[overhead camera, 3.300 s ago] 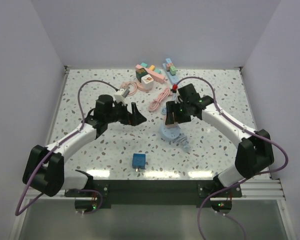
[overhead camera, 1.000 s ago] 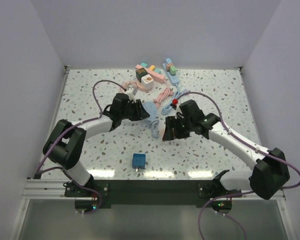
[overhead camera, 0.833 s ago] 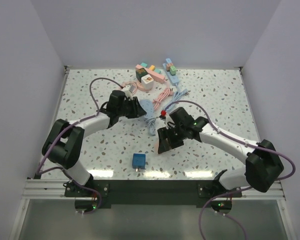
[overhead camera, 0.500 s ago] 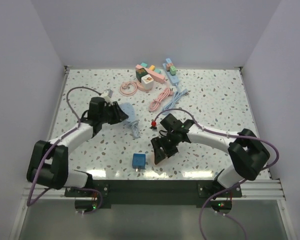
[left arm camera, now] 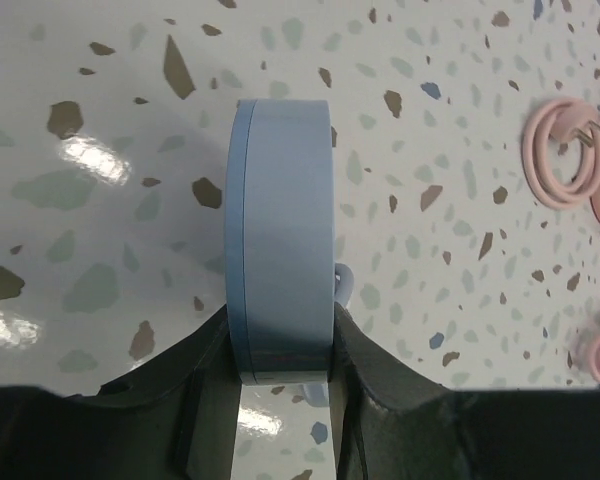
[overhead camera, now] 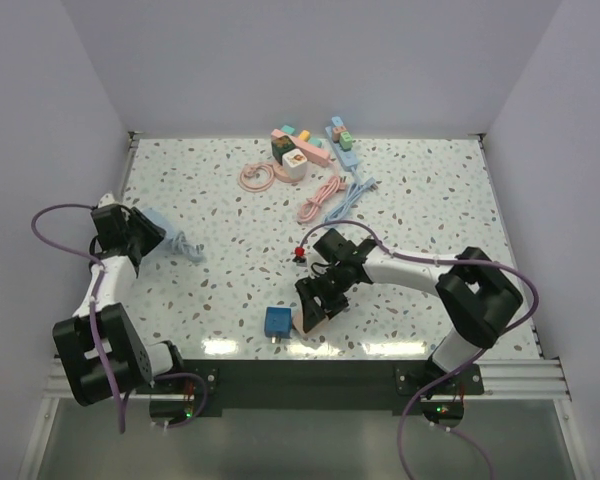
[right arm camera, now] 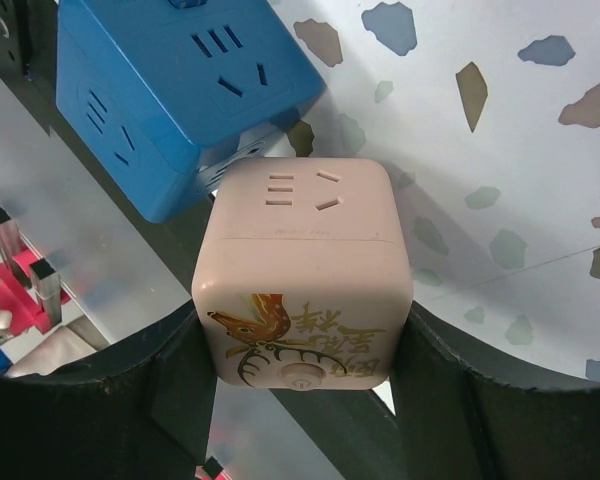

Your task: Pull the plug off the socket

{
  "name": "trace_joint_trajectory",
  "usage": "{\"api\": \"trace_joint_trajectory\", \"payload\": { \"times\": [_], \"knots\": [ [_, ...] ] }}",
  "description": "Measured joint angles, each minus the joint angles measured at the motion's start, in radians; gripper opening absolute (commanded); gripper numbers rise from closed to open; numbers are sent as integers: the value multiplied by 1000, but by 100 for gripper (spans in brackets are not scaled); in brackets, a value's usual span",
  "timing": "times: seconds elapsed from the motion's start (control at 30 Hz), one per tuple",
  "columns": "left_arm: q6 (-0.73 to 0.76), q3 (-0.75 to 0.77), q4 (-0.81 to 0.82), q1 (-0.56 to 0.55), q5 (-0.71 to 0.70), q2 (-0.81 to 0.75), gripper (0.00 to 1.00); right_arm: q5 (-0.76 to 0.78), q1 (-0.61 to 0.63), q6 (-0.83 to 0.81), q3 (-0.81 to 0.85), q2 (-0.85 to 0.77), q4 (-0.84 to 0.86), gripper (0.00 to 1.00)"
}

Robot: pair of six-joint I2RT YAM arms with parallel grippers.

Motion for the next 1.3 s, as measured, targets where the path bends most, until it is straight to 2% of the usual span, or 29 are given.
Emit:
{"api": "trace_joint_trajectory", "payload": {
  "times": [0.17,0.2,0.27,0.3,0.4,0.43,0.5,0.53,0.57,0.7,0.9,1.03,1.17,1.3],
  "knots": [
    [-32,-24,-9,69,-67,-2,0,-3,1,-10,21,18,-10,37],
    [-47,-24,-17,80,-85,-2,0,-1,1,-11,23,18,-13,49],
    [-68,-23,-32,87,-118,-5,0,7,2,-14,28,18,-21,58],
    [-79,-18,-45,87,-138,-6,0,12,2,-15,29,18,-23,65],
    [-104,-10,-64,92,-179,-7,40,17,2,-16,29,18,-29,76],
    [-113,-10,-69,93,-192,-8,63,19,2,-18,29,18,-34,82],
    [-103,-8,-97,93,-252,-13,76,22,2,-20,29,17,-47,88],
    [-103,-8,-121,102,-288,-14,84,23,2,-21,29,16,-51,96],
    [-102,-8,-146,109,-319,-17,88,24,2,-20,29,13,-57,99],
    [-112,-8,-212,120,-370,-58,100,36,2,-24,30,-14,-79,99],
    [-113,10,-275,110,-318,-136,100,81,1,-24,85,-119,-166,99],
    [-102,38,-281,45,-223,-162,100,156,-21,-25,168,-189,-235,99],
    [-71,65,-251,-74,-107,-153,100,291,-130,-24,256,-216,-261,99],
    [-61,68,-177,-148,20,-117,100,504,-217,-37,381,-140,-235,99]
  ]
}}
